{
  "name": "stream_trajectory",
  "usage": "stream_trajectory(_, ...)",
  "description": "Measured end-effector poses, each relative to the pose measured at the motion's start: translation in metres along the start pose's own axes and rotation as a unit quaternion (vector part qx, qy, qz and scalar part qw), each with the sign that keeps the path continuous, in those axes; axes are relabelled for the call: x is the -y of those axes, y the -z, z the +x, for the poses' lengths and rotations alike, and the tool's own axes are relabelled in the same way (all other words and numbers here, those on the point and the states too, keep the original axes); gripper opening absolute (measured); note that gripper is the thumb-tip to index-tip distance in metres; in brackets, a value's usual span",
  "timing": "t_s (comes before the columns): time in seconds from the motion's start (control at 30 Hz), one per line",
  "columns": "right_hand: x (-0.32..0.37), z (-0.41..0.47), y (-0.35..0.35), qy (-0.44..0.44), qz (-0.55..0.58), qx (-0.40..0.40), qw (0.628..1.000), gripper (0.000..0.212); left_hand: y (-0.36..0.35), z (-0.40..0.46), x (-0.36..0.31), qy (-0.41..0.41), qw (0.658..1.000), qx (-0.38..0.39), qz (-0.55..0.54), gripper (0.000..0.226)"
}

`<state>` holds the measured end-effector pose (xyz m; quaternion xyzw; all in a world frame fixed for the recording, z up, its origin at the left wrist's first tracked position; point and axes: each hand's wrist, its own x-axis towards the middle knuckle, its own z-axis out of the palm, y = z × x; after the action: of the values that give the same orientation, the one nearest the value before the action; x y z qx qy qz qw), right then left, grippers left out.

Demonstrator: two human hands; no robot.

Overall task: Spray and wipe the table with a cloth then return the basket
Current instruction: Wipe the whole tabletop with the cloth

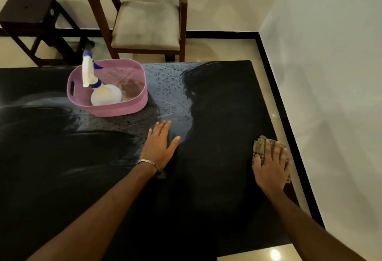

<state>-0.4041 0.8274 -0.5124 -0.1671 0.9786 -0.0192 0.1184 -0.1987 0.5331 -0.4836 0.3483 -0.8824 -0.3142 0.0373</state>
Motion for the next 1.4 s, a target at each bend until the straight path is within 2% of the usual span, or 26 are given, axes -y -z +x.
stream_trajectory(0.07, 0.028, -0.008, -0.002, -0.010, -0.003, 0.003, 1.000, 0.070, 0.008, -0.003, 0.018, -0.002, 1.000, 0.000, -0.007, 0.066)
stream_trajectory(0.13, 0.064, -0.020, -0.006, 0.018, -0.014, 0.002, 1.000, 0.071, 0.019, -0.006, 0.036, -0.005, 1.000, 0.000, -0.013, 0.066)
stream_trajectory(0.4, 0.303, -0.127, -0.042, 0.213, -0.001, 0.060, 0.975, 0.075, 0.088, -0.035, 0.130, 0.018, 0.999, -0.037, -0.030, 0.063)
stream_trajectory(0.57, 0.424, -0.204, -0.067, 0.357, 0.011, 0.146, 0.923, 0.075, 0.135, -0.050, 0.194, 0.053, 0.998, -0.037, -0.016, 0.064)
stream_trajectory(0.63, 0.450, -0.227, -0.072, 0.432, -0.039, 0.160, 0.887, 0.071, 0.149, -0.055, 0.209, 0.068, 0.997, -0.034, -0.014, 0.062)
stream_trajectory(0.7, 0.459, -0.232, -0.076, 0.468, -0.050, 0.153, 0.869, 0.065, 0.159, -0.057, 0.220, 0.075, 0.996, -0.037, -0.006, 0.061)
stream_trajectory(0.77, 0.446, -0.222, -0.075, 0.465, -0.024, 0.135, 0.875, 0.061, 0.162, -0.055, 0.224, 0.065, 0.997, -0.039, -0.001, 0.062)
stream_trajectory(0.83, 0.408, -0.202, -0.074, 0.414, -0.009, 0.105, 0.904, 0.063, 0.160, -0.051, 0.221, 0.048, 0.998, -0.037, -0.002, 0.063)
stream_trajectory(0.93, 0.307, -0.159, -0.060, 0.260, -0.026, 0.039, 0.964, 0.068, 0.154, -0.042, 0.204, 0.038, 0.999, -0.036, -0.006, 0.063)
stream_trajectory(1.0, 0.228, -0.130, -0.044, 0.138, -0.048, 0.013, 0.989, 0.066, 0.148, -0.037, 0.191, 0.030, 0.999, -0.034, -0.012, 0.063)
stream_trajectory(1.1, 0.155, -0.106, -0.026, -0.038, -0.013, 0.027, 0.999, 0.065, 0.143, -0.031, 0.180, 0.024, 0.999, -0.023, -0.018, 0.063)
stream_trajectory(1.17, 0.159, -0.105, -0.028, -0.104, 0.004, 0.017, 0.994, 0.065, 0.141, -0.030, 0.177, 0.021, 1.000, -0.015, -0.017, 0.063)
stream_trajectory(1.23, 0.195, -0.118, -0.035, -0.100, -0.001, 0.015, 0.995, 0.066, 0.140, -0.031, 0.178, 0.019, 1.000, -0.013, -0.015, 0.063)
stream_trajectory(1.27, 0.219, -0.132, -0.041, -0.064, -0.011, 0.015, 0.998, 0.067, 0.140, -0.031, 0.179, 0.020, 1.000, -0.013, -0.013, 0.063)
stream_trajectory(1.33, 0.275, -0.172, -0.053, 0.035, -0.027, 0.025, 0.999, 0.070, 0.141, -0.031, 0.182, 0.024, 1.000, -0.011, -0.011, 0.062)
stream_trajectory(1.4, 0.330, -0.219, -0.067, 0.160, -0.023, 0.065, 0.985, 0.073, 0.143, -0.032, 0.186, 0.025, 1.000, -0.008, -0.008, 0.062)
